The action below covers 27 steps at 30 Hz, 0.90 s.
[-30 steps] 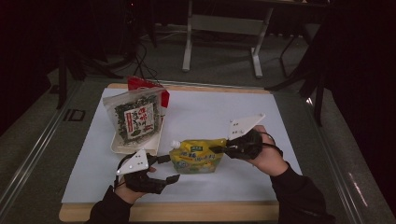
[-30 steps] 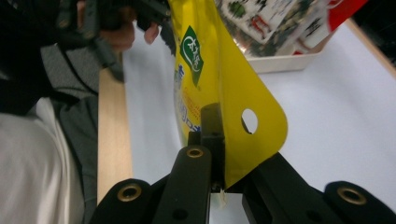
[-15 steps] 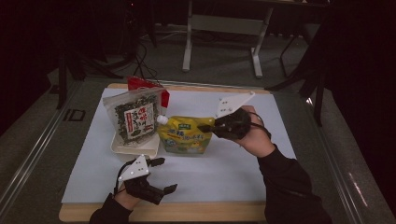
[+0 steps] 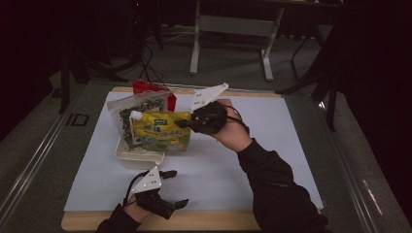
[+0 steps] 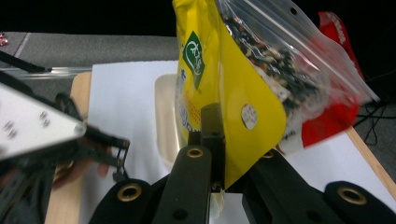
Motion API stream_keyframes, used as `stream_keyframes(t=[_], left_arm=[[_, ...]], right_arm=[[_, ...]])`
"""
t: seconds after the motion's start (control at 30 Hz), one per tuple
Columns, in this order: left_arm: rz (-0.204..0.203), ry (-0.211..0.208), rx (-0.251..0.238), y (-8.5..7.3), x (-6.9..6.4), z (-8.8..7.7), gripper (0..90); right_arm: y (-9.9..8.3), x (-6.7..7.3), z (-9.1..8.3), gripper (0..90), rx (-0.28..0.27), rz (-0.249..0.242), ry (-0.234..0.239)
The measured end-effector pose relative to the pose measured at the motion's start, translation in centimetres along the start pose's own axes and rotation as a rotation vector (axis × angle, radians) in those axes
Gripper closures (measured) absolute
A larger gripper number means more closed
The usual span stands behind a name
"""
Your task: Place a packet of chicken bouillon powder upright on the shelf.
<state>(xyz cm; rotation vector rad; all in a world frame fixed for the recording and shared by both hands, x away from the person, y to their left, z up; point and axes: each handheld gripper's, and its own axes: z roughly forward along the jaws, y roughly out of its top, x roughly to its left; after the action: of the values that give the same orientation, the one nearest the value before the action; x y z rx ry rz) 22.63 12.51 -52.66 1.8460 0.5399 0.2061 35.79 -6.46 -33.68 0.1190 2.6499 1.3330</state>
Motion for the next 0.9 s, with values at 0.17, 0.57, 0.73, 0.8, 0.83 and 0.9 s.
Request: stream_keyframes(t=[0.17, 0.57, 0.73, 0.8, 0.83, 0.9], left_arm=[[0.003, 0.002, -0.008, 0.0, 0.1, -0.2, 1.8], [0.011, 0.017, -0.01, 0.1, 0.2, -0.4, 1.9], [0.009, 0.018, -0.013, 0.1, 0.3, -0.5, 1.8], [0.01, 0.018, -0.01, 0.1, 0.3, -0.5, 1.8], [0.01, 0.018, -0.011, 0.1, 0.3, -0.5, 1.8], [0.004, 0.016, -0.012, 0.0, 0.3, -0.4, 1.9]], right_arm=[[0.8, 0.1, 2.1, 90.0, -0.02, 0.008, 0.021], [1.9, 0.9, 6.6, 90.0, -0.029, 0.007, 0.071], [1.8, 1.1, 8.5, 90.0, -0.047, 0.028, 0.082], [1.6, 0.9, 9.0, 90.0, -0.05, 0.044, 0.089], [1.4, 0.9, 9.2, 90.0, -0.045, 0.049, 0.09], [1.0, 0.8, 9.5, 90.0, -0.046, 0.06, 0.089]])
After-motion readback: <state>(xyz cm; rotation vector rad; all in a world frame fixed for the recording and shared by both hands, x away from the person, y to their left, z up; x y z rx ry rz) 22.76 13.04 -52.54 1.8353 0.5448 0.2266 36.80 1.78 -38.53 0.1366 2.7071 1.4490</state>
